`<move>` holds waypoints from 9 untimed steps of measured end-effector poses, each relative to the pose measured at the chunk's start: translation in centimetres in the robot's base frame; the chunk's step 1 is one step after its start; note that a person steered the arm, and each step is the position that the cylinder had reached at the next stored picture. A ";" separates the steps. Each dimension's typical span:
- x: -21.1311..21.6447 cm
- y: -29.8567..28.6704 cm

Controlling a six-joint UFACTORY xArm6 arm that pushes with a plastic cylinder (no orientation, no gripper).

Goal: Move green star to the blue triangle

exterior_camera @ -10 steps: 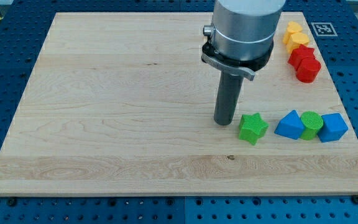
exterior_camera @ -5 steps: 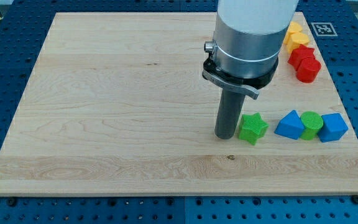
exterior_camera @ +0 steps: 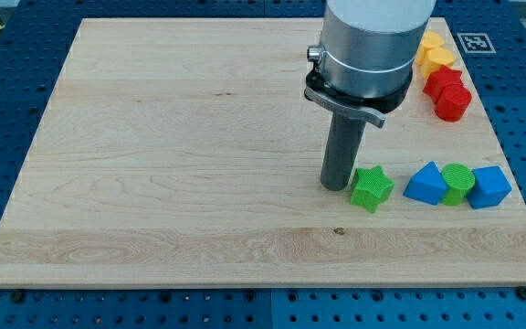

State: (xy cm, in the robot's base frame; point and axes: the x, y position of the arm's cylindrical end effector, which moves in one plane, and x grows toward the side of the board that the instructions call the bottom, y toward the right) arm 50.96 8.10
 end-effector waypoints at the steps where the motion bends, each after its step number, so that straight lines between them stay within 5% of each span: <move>1: 0.0 0.6; 9: 0.0 3.2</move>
